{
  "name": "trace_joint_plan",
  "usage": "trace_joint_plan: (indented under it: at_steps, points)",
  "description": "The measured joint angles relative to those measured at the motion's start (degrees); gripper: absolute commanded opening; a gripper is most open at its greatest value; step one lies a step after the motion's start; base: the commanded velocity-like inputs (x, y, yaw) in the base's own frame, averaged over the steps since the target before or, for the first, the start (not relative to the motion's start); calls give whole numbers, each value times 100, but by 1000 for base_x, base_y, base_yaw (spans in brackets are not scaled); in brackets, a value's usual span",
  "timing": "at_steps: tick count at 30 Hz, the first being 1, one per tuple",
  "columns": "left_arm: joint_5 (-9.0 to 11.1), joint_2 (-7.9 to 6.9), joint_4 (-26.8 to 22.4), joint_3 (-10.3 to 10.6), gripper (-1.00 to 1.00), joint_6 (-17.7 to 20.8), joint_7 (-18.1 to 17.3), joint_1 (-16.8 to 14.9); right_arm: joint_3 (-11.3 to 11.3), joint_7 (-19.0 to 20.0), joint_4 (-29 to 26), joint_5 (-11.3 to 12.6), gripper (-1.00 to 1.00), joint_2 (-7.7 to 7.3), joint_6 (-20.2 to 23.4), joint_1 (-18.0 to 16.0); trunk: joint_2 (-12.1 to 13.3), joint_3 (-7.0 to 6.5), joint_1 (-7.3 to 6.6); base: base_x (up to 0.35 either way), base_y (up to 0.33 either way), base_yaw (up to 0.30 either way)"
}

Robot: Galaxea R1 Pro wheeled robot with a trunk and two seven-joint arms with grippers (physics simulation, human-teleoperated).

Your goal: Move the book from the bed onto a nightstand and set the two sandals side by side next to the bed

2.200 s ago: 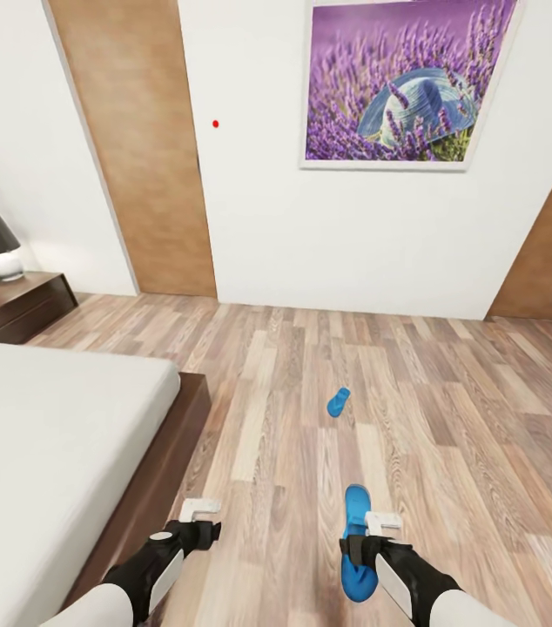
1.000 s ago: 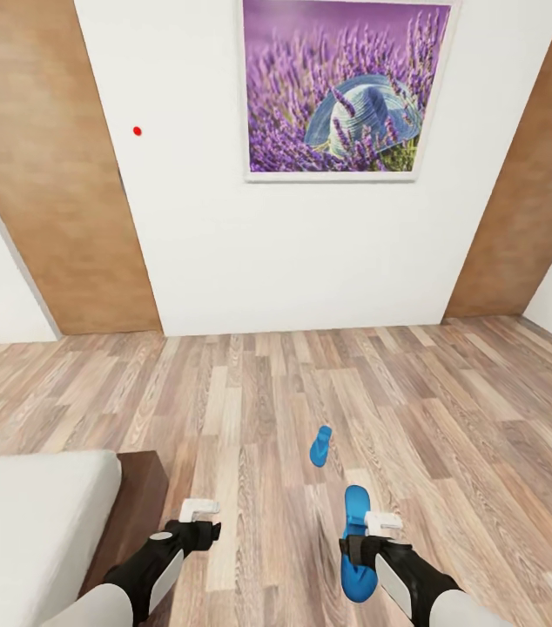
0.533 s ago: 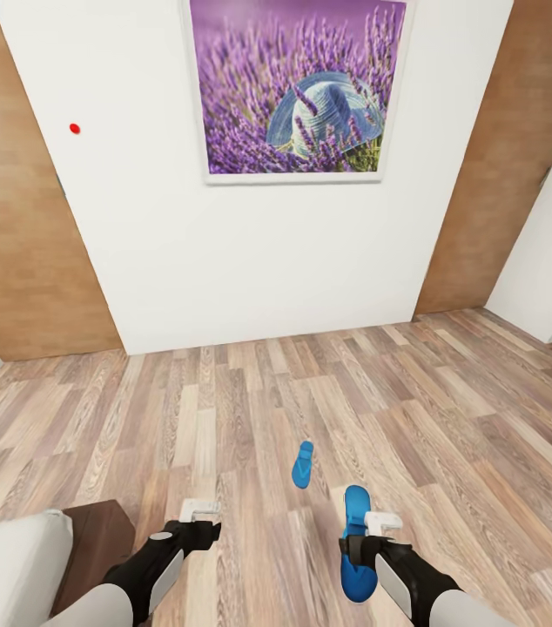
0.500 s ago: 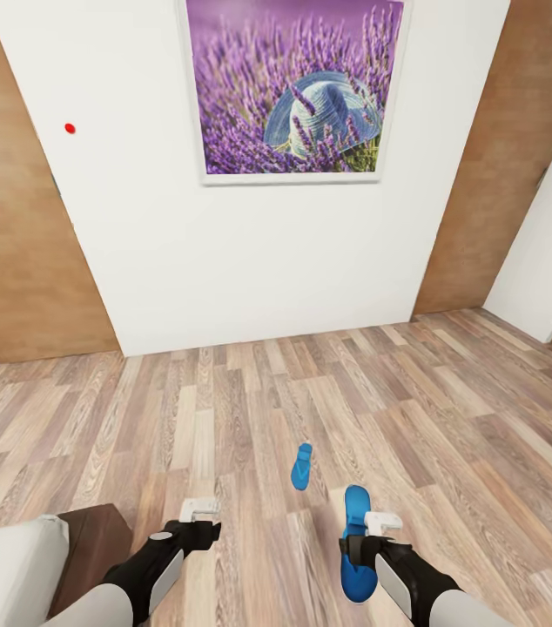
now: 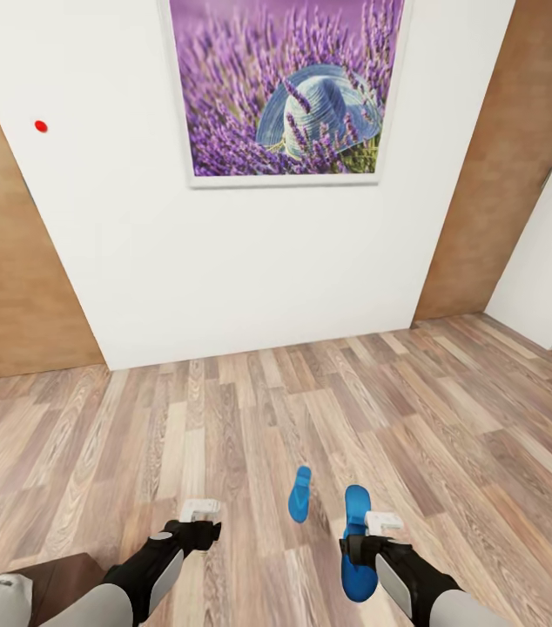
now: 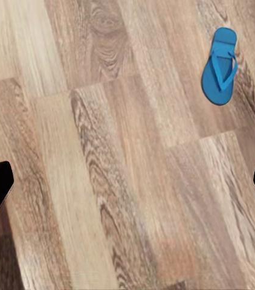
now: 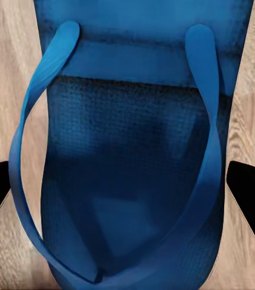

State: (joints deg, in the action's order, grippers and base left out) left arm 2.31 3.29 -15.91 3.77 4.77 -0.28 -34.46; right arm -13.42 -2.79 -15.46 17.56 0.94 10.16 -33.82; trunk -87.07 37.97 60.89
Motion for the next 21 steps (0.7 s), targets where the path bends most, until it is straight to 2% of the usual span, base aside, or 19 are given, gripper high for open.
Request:
trace_joint_plan:
  at_steps: [9,21]
  points:
    - [0,0,-1,1,100,-1,0,-1,0,0,-6,6,-100,-11,0,0,0,-3,0,343,-40,-36]
    - [0,1,4,1,100,-1,0,-2,0,5,-1,10,-100,-11,4,1,0,-36,0,307,-17,-234]
